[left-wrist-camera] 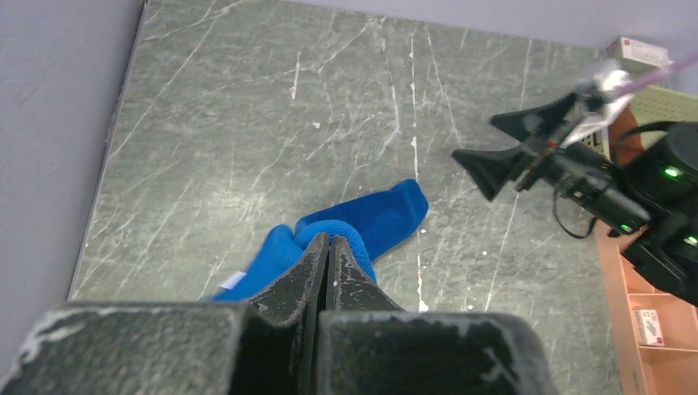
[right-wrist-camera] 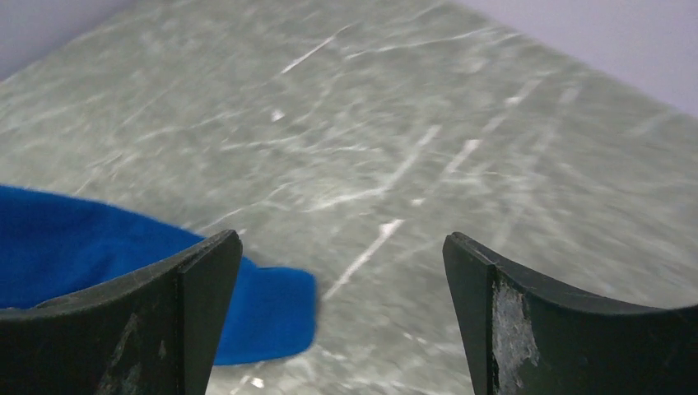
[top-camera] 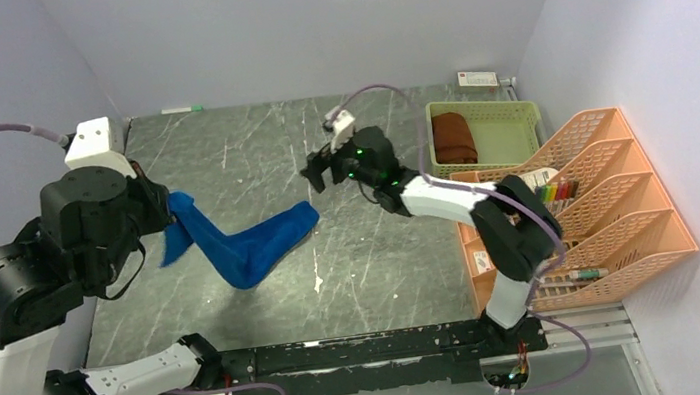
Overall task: Roll the towels
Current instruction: Flatten out the towel at the center of the board.
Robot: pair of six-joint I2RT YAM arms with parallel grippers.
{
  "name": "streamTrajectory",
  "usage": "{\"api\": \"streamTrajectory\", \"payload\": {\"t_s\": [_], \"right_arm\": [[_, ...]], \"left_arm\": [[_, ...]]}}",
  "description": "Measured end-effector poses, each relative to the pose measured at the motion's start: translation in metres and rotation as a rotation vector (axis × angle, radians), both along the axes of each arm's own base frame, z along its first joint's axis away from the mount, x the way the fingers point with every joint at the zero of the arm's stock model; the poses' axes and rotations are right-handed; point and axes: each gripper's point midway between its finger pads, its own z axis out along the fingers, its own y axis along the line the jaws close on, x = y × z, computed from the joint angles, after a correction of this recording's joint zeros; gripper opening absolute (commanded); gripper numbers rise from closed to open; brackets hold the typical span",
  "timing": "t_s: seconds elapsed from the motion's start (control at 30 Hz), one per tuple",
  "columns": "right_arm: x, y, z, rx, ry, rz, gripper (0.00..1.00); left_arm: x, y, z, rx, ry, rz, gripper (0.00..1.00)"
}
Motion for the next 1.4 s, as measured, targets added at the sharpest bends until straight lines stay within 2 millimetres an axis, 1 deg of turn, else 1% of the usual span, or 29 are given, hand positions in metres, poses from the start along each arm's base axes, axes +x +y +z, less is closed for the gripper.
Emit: {"api": "streamTrajectory", "payload": {"t_s": [0.03,0.07,0.13,0.2,0.27,0.33,0.43,0.5,0.53,0.57,0.6,0.67,0.7,0.77,0.83,0.9,0.93,0.97,1.03,1.07,1.1,1.13,1.17,1.23,1.27,1.3,1.33,1.37,1.4], "right_arm": [[-0.003,0.017,-0.012,-0.021,0.028,0.061,0.91],[-0.005,0.029,-0.021,-0.034,0.049,0.099,0.91],[-0.004,0.055,-0.048,-0.081,0.116,0.174,0.91],[-0.004,0.074,-0.075,-0.131,0.181,0.222,0.91],[-0.008,0.083,-0.101,-0.183,0.236,0.251,0.91],[-0.019,0.085,-0.127,-0.24,0.293,0.271,0.91],[-0.038,0.082,-0.151,-0.301,0.354,0.292,0.87],[-0.047,0.08,-0.16,-0.325,0.372,0.299,0.83],[-0.051,0.08,-0.163,-0.336,0.378,0.301,0.79],[-0.053,0.08,-0.165,-0.346,0.373,0.302,0.7],[-0.054,0.081,-0.165,-0.354,0.367,0.3,0.57],[-0.055,0.081,-0.166,-0.375,0.355,0.297,0.11],[-0.057,0.082,-0.167,-0.384,0.354,0.296,0.0],[-0.061,0.083,-0.169,-0.396,0.357,0.295,0.0],[-0.06,0.082,-0.168,-0.407,0.349,0.276,0.0],[-0.058,0.079,-0.167,-0.405,0.349,0.261,0.0],[-0.056,0.075,-0.166,-0.4,0.356,0.252,0.0],[-0.052,0.07,-0.164,-0.391,0.366,0.241,0.0],[-0.035,0.054,-0.151,-0.363,0.381,0.201,0.0],[-0.023,0.047,-0.142,-0.35,0.378,0.177,0.0],[-0.007,0.037,-0.128,-0.335,0.368,0.143,0.0],[0.009,0.029,-0.11,-0.319,0.346,0.111,0.0],[0.028,0.021,-0.087,-0.299,0.307,0.071,0.0],[0.052,0.006,-0.038,-0.255,0.217,0.009,0.0],[0.056,-0.002,-0.011,-0.233,0.171,-0.016,0.0],[0.054,-0.008,0.013,-0.212,0.132,-0.032,0.0],[0.046,-0.014,0.038,-0.187,0.09,-0.044,0.06],[0.033,-0.021,0.059,-0.159,0.054,-0.051,0.16],[0.02,-0.026,0.072,-0.135,0.03,-0.054,0.3]], "left_arm": [[0.001,-0.001,-0.002,0.007,0.009,0.001,0.07],[0.002,-0.003,-0.004,0.012,0.015,0.002,0.07],[0.003,-0.003,-0.005,0.016,0.023,0.002,0.07],[0.003,-0.004,-0.007,0.017,0.03,0.005,0.07],[0.001,-0.003,-0.009,0.017,0.037,0.008,0.07],[0.0,-0.001,-0.01,0.015,0.042,0.01,0.07],[-0.003,0.001,-0.009,0.008,0.04,0.012,0.07],[-0.005,0.004,-0.008,-0.003,0.032,0.014,0.07],[-0.006,0.004,-0.008,-0.007,0.03,0.016,0.07],[-0.006,0.005,-0.008,-0.008,0.03,0.019,0.07],[-0.006,0.006,-0.009,-0.006,0.031,0.023,0.07],[-0.004,0.007,-0.012,-0.001,0.034,0.041,0.07],[-0.003,0.008,-0.014,0.002,0.036,0.054,0.07],[0.0,0.01,-0.021,0.017,0.043,0.092,0.07],[0.005,0.011,-0.032,0.043,0.059,0.124,0.07],[0.013,0.007,-0.048,0.091,0.084,0.145,0.07],[0.019,0.003,-0.056,0.12,0.099,0.151,0.07],[0.026,-0.002,-0.061,0.152,0.111,0.155,0.07],[0.045,-0.011,-0.065,0.207,0.121,0.17,0.07],[0.06,-0.016,-0.064,0.223,0.124,0.181,0.07],[0.084,-0.028,-0.062,0.228,0.119,0.176,0.07],[0.091,-0.022,-0.061,0.224,0.118,0.204,0.07],[0.107,-0.022,-0.059,0.222,0.122,0.208,0.07],[0.132,-0.02,-0.048,0.202,0.098,0.216,0.07],[0.142,-0.018,-0.041,0.192,0.078,0.221,0.07],[0.148,-0.017,-0.036,0.185,0.061,0.222,0.07],[0.15,-0.016,-0.033,0.178,0.047,0.217,0.07],[0.151,-0.018,-0.031,0.172,0.033,0.204,0.07],[0.149,-0.018,-0.032,0.167,0.024,0.194,0.07]]}}
